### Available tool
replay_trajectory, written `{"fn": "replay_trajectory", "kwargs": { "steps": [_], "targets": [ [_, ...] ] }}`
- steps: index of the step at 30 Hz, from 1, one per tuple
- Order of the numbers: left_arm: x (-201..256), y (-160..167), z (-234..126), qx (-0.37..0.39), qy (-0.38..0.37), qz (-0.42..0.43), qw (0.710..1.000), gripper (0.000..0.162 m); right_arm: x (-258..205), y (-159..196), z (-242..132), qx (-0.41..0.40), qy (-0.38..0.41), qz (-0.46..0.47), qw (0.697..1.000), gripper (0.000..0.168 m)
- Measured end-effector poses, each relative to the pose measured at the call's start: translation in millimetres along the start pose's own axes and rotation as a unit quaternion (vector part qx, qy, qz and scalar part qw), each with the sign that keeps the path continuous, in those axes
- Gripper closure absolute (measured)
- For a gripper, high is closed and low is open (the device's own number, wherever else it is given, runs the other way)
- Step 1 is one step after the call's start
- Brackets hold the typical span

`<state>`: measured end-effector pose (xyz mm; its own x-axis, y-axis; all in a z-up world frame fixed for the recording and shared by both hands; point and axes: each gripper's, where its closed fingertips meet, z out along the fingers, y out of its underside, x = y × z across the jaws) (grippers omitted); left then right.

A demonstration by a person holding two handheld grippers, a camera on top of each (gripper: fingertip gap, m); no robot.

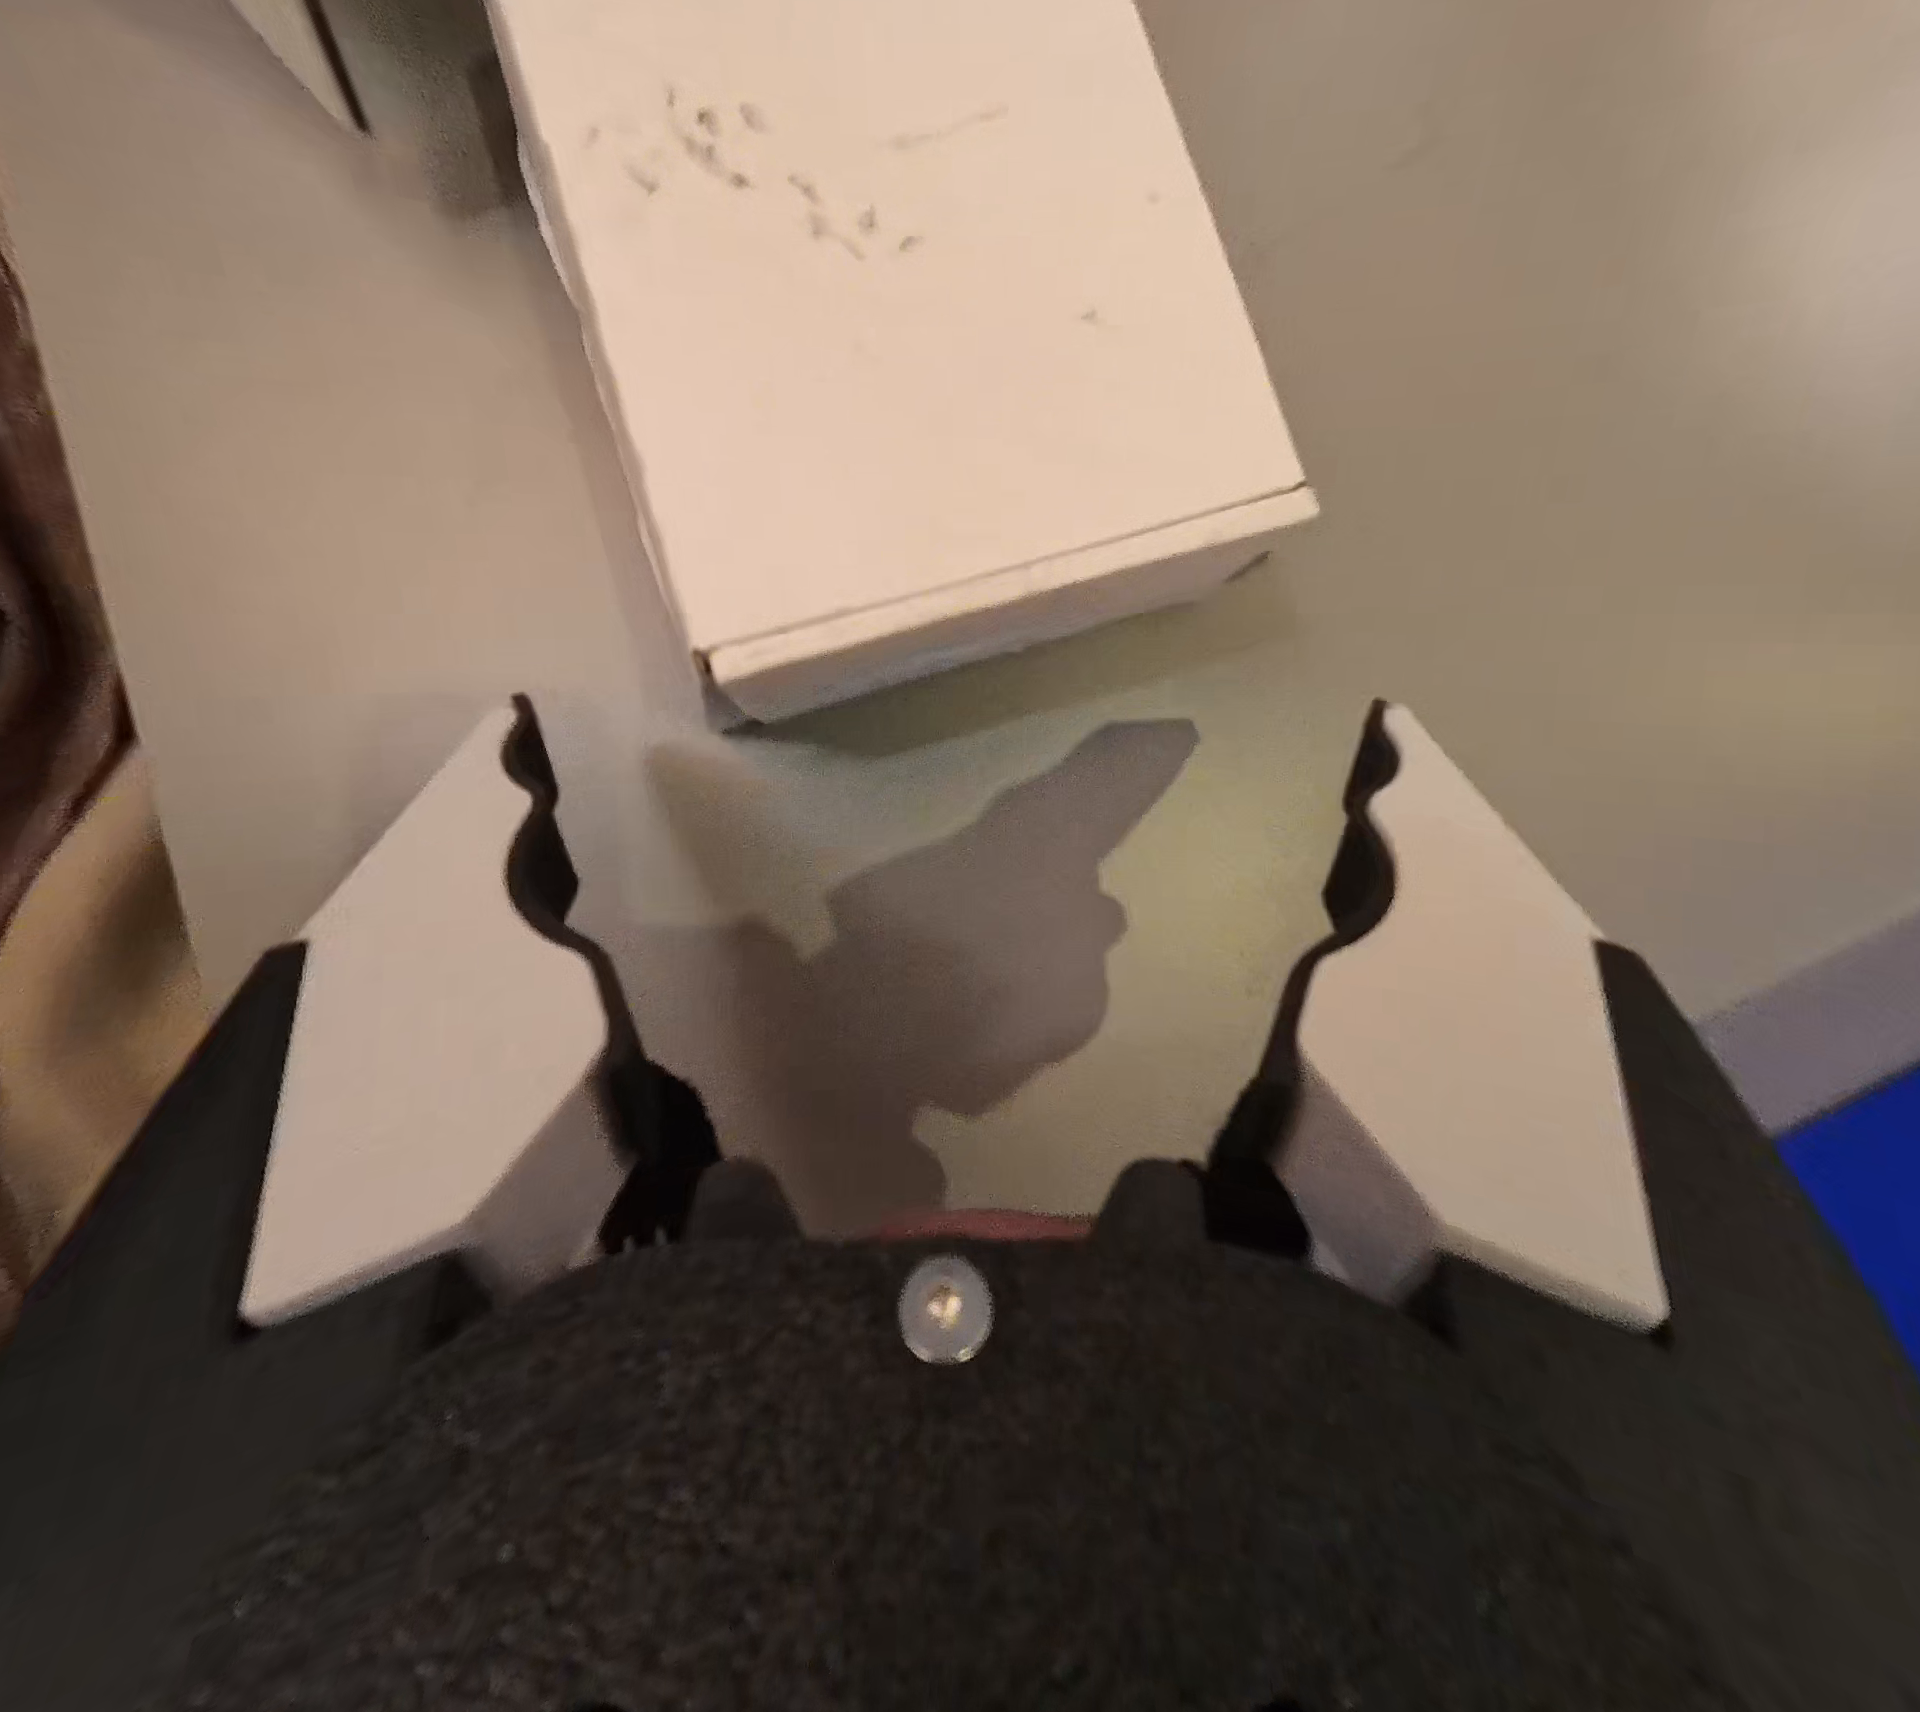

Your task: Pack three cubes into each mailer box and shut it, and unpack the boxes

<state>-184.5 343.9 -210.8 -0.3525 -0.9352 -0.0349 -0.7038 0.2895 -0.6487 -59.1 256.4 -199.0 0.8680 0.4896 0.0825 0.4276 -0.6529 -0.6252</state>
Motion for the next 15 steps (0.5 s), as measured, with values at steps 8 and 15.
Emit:
{"fn": "replay_trajectory", "kwargs": {
  "steps": [8,15],
  "targets": [
    [-26,-18,19,-0.077,0.004,0.118,0.99,0.013,16,-1,25,-0.161,0.043,-0.12,0.979,0.015],
    [-26,-16,30,-0.076,0.037,0.124,0.989,0.027,10,7,33,-0.182,-0.021,-0.094,0.979,0.031]
  ]
}}
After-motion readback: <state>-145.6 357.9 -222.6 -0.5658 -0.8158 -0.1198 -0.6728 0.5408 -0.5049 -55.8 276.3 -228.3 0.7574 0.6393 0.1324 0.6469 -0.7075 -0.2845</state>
